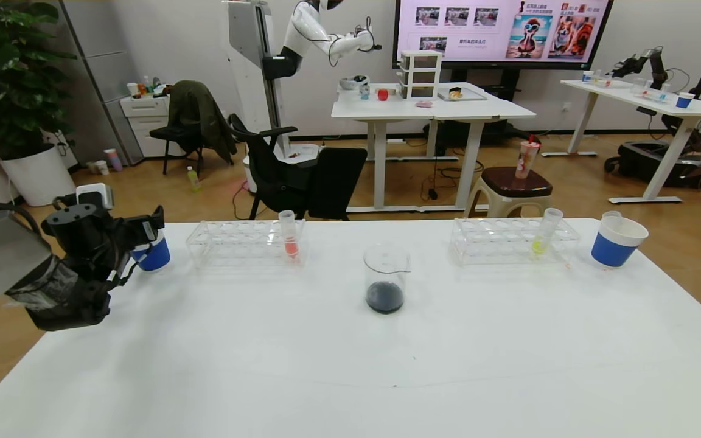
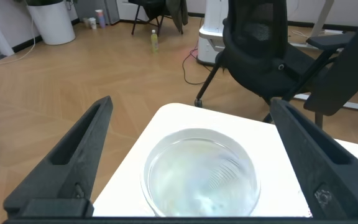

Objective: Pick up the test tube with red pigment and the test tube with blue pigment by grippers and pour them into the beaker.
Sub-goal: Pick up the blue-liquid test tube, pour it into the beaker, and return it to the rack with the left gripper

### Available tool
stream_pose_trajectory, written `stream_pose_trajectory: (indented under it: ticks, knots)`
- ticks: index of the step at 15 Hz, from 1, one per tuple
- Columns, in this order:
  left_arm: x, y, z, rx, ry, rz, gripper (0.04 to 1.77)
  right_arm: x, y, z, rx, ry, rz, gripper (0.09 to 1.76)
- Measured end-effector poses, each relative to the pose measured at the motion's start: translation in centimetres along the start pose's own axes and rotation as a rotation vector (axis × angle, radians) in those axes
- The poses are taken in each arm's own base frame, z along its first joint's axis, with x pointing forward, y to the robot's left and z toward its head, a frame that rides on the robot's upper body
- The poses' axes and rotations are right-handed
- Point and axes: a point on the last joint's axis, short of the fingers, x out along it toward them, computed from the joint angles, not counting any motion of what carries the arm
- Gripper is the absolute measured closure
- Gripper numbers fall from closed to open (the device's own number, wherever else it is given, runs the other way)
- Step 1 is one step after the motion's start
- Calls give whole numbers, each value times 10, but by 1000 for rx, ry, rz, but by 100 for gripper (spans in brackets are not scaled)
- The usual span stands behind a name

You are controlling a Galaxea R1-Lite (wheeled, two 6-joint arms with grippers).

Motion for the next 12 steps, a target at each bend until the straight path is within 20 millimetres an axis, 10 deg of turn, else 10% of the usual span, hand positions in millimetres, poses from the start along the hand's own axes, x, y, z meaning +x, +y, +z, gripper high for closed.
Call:
stream_pose_trajectory:
  ticks: [12]
  knots:
    - [-58,-97,104,-47,-111,-258,6,0,0,0,0,0,0,12]
